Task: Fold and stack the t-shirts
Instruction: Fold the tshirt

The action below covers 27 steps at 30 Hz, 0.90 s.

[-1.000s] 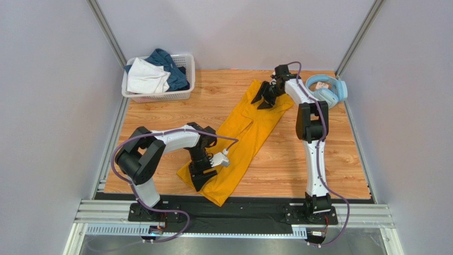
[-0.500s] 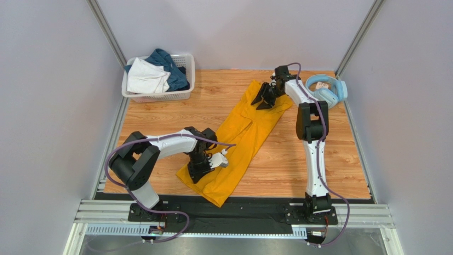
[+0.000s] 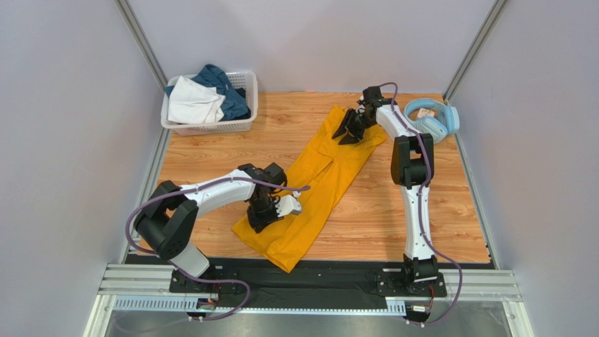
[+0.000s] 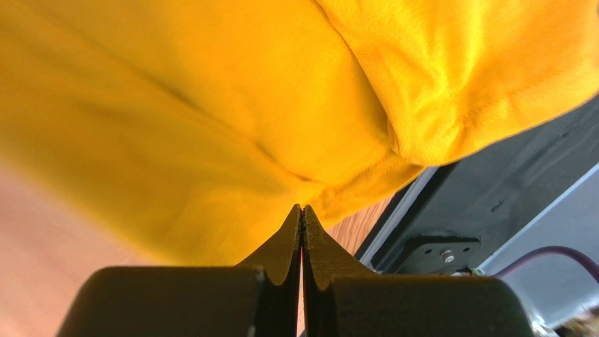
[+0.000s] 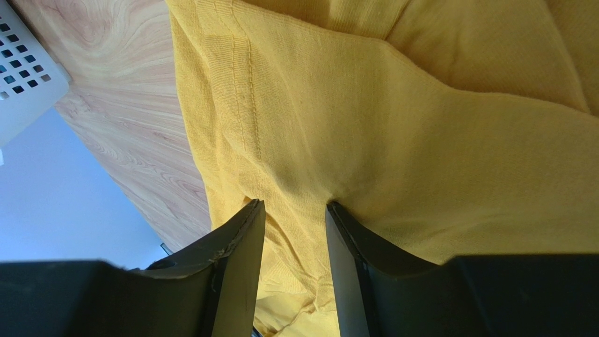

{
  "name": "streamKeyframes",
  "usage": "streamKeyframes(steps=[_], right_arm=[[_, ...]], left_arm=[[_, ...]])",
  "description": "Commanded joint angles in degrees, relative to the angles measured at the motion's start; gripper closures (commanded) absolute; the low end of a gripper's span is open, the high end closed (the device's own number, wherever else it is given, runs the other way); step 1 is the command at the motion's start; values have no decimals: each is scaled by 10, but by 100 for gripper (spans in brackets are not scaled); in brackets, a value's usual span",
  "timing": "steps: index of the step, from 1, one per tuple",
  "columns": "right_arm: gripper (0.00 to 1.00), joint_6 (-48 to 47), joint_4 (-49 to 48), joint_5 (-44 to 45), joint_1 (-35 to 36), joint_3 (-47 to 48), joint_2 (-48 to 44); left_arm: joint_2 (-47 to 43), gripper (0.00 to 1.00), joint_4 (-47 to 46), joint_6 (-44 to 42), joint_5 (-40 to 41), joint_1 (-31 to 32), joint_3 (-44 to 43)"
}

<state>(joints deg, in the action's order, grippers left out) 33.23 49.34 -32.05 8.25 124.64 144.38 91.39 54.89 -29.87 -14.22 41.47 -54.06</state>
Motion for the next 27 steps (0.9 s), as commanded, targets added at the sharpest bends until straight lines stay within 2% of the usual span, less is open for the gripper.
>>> streamKeyframes(steps=[1,5,8,9,10,11,12,14,16,27], right_arm=[[56,-5,5,29,5,13,27],[57,-9,8,32,5,10,25],[57,-8,7,30,5,9,24],[57,-9,8,30,5,9,22],[57,-9,7,30,5,8,21],[57,-9,8,30,5,4,20],[57,-12,7,30,5,3,19],[57,-13,8,32,5,-2,17],[57,-16,7,33,5,-4,16],[57,-12,2,31,5,-17,15]], left_arm=[[-64,100,45,-14,22,0,-61],[-80,100,87,-18,17,0,-102],[-66,100,90,-16,-5,1,-90],[-61,79,84,-14,3,0,-80],[-57,63,73,-7,14,0,-50],[-58,34,45,-8,32,0,-33],[-63,29,31,-10,41,0,-17],[-80,29,-6,-11,57,1,24],[-88,38,-21,-7,58,1,42],[-69,46,-27,2,38,4,34]])
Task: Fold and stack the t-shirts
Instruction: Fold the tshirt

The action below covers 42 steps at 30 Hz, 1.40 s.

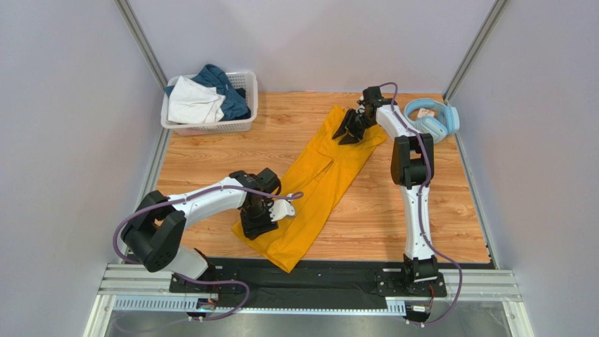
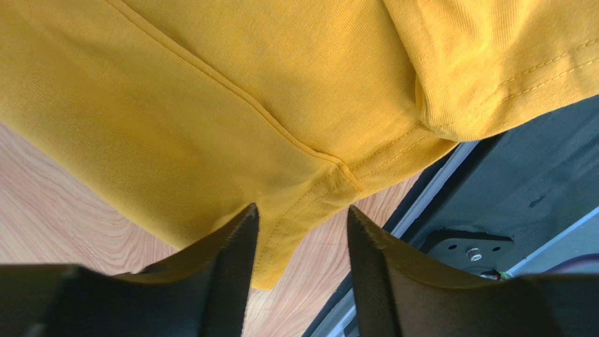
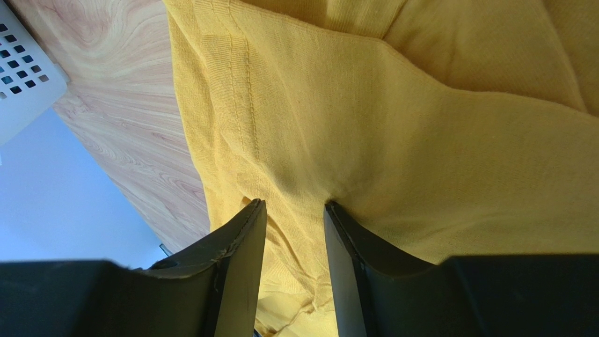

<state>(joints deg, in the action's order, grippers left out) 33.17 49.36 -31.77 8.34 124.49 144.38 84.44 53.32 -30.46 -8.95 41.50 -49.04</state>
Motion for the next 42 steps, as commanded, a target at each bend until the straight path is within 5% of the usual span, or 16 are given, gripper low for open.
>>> streamKeyframes(steps=[1,8,30,36,40,42], right_arm=[[58,-13,3,29,5,-16,16],[58,-11,2,28,5,-14,20],[58,-12,4,23,5,-21,13],[59,-14,5,23,4,-25,14],[59,-14,5,23,4,-25,15],[59,-14,5,21,5,-25,15]], left_arm=[[1,48,-11,9,-16,6,-16],[-21,58,10,1,-17,38,-1],[3,59,-37,-10,25,53,36],[7,72,-36,-10,21,54,32],[5,94,-28,-12,21,54,25],[7,96,-27,-13,20,54,19]])
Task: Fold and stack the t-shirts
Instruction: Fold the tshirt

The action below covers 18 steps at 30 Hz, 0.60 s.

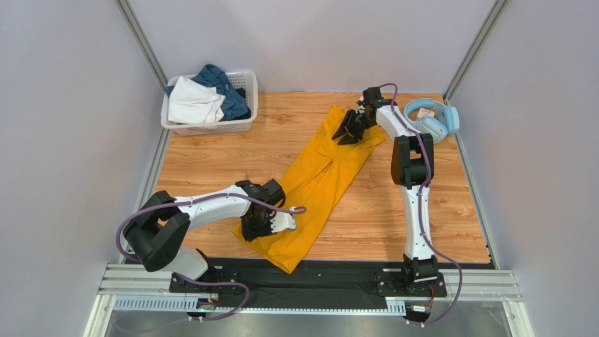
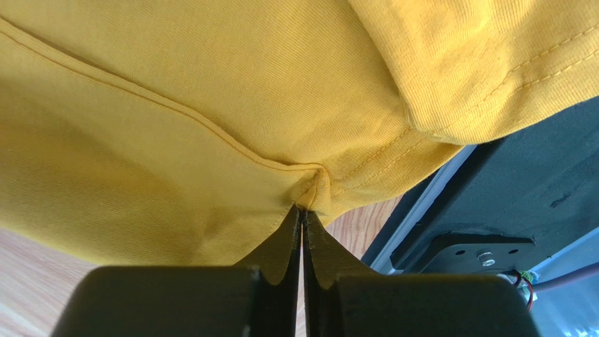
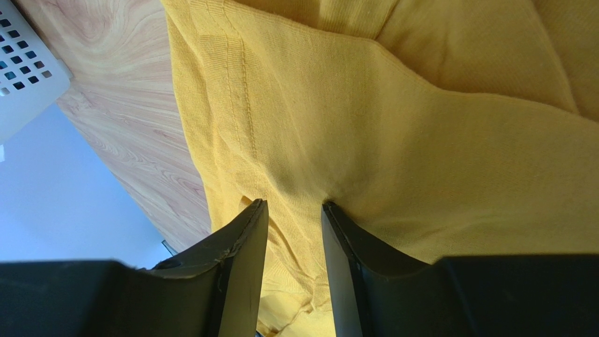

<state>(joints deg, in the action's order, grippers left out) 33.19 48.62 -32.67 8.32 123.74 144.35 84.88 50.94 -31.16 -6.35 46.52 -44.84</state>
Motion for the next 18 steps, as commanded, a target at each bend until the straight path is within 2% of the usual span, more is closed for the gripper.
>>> streamKeyframes(steps=[1,13,17,18], right_arm=[[59,-14,11,30,4,-18,15],[60,-18,12,31,5,-23,17],[60,-18,11,32,4,-23,18],[61,-19,12,32,4,-22,19]], left_arm=[[4,99,-3,-6,-7,4,-24],[-10,100,13,-20,12,4,-33],[-40,100,0,-50,77,2,-12],[-58,100,3,-62,71,-1,-11]])
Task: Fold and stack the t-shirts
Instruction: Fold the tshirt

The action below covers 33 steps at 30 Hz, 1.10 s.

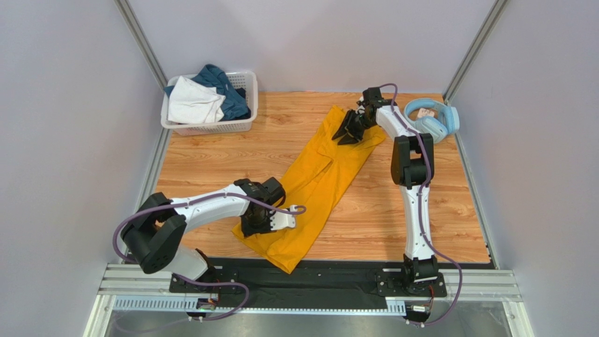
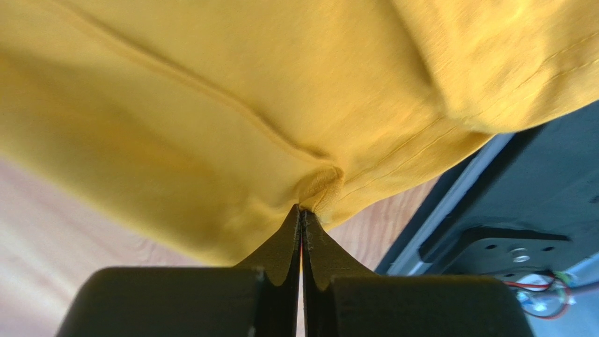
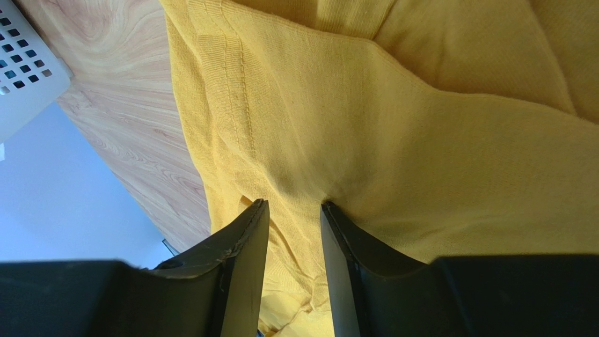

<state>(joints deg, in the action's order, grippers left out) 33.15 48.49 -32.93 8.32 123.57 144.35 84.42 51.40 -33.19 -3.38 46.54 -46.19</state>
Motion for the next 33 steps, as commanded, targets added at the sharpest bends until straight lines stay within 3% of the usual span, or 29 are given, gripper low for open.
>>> streamKeyframes(steps=[1,11,18,27,33], right_arm=[[61,-19,13,35,5,-19,19],[62,-18,13,36,2,-18,27],[62,-19,13,37,1,-18,31],[62,-12,22,44,-7,2,45],[62,-5,60,46,-15,88,88]], left_arm=[[-62,100,5,-44,36,-2,1],[-113,100,100,-33,-103,-3,-88],[-105,100,149,-28,-129,-2,-142],[-85,100,200,-72,-207,5,-120],[-87,100,223,-85,-206,7,-115]])
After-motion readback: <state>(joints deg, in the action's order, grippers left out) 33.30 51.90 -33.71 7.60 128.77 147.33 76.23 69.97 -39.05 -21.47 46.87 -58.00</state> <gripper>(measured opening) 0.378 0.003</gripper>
